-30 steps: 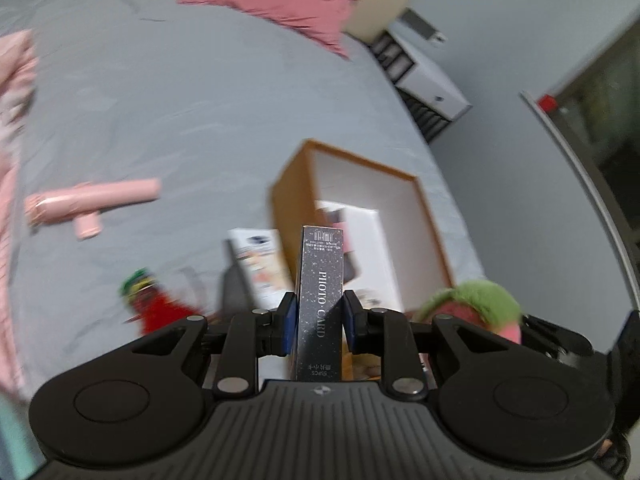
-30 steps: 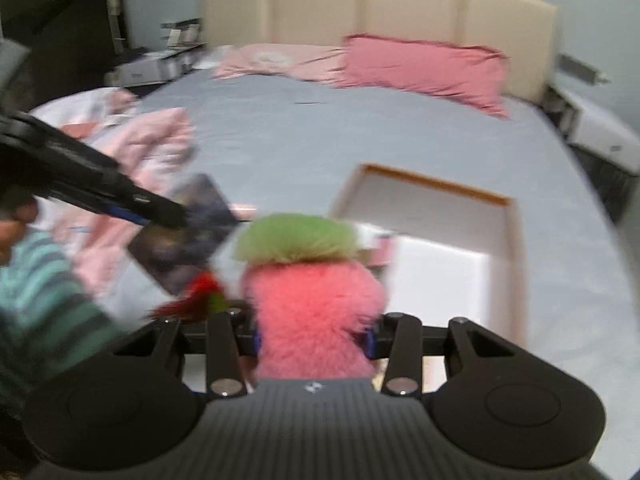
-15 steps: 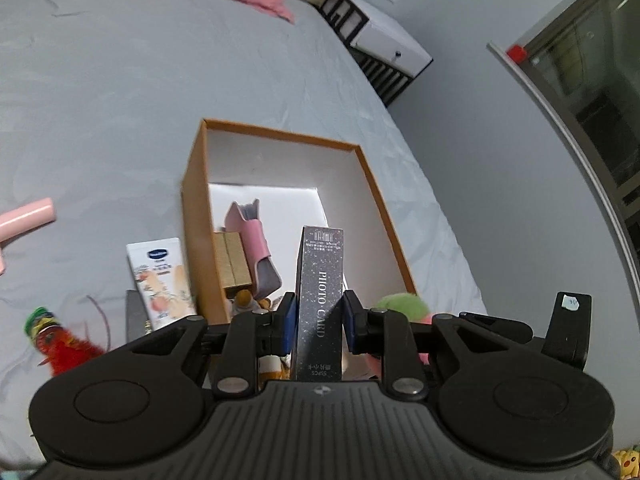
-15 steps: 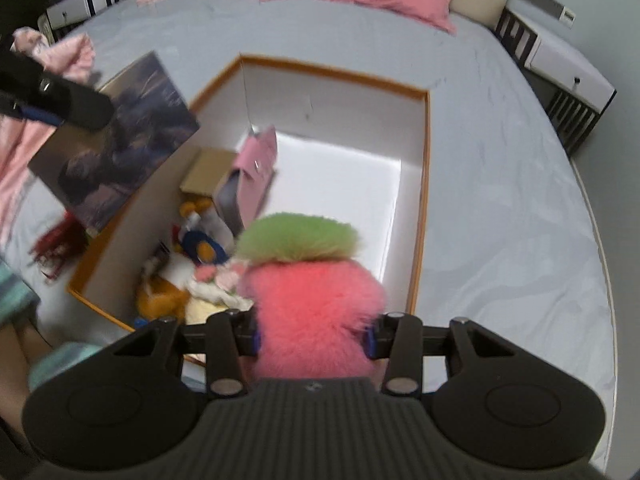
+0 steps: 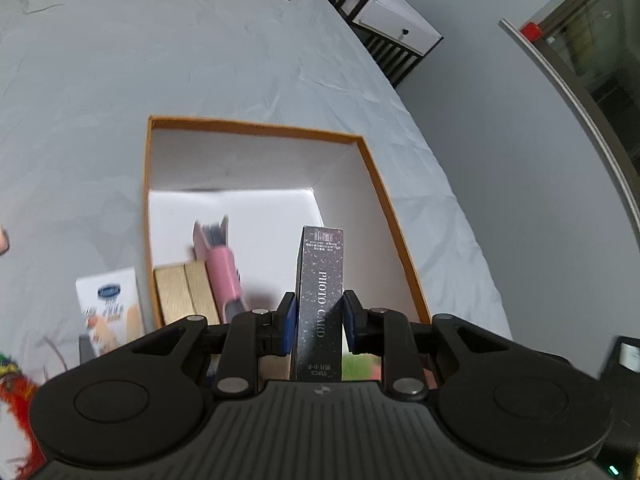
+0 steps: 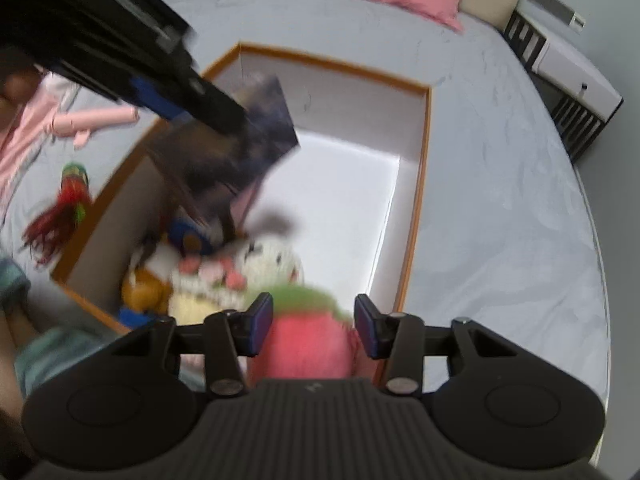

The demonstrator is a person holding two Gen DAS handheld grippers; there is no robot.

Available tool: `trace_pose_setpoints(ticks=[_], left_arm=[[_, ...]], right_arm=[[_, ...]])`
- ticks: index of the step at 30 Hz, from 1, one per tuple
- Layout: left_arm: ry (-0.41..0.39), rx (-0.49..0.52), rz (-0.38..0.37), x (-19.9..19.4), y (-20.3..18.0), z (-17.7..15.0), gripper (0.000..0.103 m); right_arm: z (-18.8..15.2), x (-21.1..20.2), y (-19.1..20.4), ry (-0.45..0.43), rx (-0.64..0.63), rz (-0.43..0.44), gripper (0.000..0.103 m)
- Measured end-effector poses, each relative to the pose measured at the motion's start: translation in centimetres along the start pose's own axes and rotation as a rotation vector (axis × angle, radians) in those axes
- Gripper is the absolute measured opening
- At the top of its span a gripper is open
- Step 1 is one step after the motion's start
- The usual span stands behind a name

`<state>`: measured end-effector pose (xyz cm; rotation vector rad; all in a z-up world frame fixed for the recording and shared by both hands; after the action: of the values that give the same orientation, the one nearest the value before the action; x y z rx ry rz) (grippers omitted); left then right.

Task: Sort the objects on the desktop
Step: 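Lower both items into the orange box and open both tools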

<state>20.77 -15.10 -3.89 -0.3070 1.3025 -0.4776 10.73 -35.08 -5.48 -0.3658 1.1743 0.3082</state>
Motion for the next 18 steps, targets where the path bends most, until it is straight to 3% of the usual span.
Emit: trace_pose_setpoints(ticks=[3, 6, 18], left_arm=[[0.008, 0.001, 0.051, 1.7, -0.2, 1.2, 0.027], [0.023, -0.007, 0.104, 3.4, 0.1, 2.0, 0.027], [0.091, -0.036, 0.194, 7.1, 1.3, 3.1, 0.027]], right_arm=[[1.6, 0.5, -0.1, -0.031, -0.024, -0.022, 0.024], [3.7, 1.9, -0.2, -0.045, -0.041, -0.013, 0.017], [8.3, 7.9, -0.2, 0.022, -0.153, 0.060, 0.013]])
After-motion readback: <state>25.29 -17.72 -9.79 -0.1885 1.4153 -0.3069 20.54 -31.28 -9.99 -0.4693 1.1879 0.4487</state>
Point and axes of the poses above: each gripper's, at about its wrist camera, not at the fingertips, and x roughly the way its jaws point, y to its left, z to its top, the point moved 1 cm from there along x, roughly the way its jaws point, and after that the axes turned 12 degrees about y, right-handed, at the moved point
